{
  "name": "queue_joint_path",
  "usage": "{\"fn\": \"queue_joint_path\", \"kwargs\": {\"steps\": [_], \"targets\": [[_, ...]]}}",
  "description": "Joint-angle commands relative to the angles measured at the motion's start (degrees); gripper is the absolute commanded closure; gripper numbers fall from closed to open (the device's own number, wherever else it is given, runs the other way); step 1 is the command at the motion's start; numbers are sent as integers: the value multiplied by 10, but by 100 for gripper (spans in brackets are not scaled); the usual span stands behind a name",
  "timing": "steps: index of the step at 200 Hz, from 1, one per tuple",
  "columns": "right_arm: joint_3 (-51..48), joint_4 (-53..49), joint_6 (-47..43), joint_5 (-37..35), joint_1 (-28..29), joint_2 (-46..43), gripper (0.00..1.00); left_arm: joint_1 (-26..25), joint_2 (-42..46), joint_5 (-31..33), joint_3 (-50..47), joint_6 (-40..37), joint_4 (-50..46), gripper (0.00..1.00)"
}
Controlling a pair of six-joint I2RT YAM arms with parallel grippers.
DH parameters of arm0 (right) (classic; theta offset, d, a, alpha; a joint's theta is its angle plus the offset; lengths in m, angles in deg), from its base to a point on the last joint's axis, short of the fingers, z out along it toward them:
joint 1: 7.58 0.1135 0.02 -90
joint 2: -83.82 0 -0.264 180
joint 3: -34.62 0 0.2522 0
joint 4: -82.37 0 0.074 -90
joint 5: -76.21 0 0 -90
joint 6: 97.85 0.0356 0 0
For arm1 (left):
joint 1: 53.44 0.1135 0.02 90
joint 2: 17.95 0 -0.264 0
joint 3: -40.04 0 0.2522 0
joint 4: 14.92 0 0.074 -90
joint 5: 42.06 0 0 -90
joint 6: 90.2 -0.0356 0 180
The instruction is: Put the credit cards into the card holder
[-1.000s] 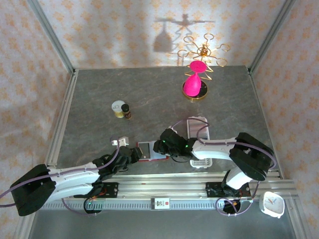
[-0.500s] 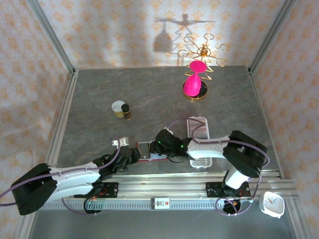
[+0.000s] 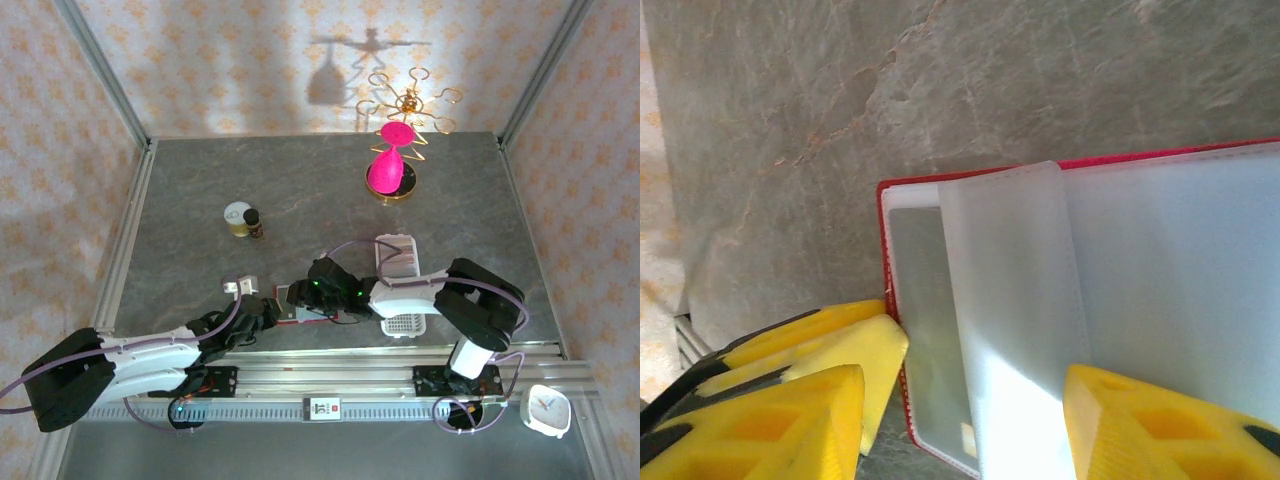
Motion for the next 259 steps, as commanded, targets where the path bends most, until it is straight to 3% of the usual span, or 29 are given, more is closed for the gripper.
{"fn": "queue_joint_path", "kwargs": {"steps": [1, 66, 144, 259], "targets": [[-6, 57, 26, 19, 5, 5, 45, -4, -11, -32, -25, 6, -35, 84], [-12, 99, 40, 31, 5, 11, 46, -4, 3, -32, -26, 5, -29, 83], [-15, 139, 50, 42, 5, 36, 46, -4, 85, -5, -32, 6, -80, 78], [-10, 219, 81, 52, 5, 66, 50, -4, 319, 147, 34, 40, -329, 89]]}}
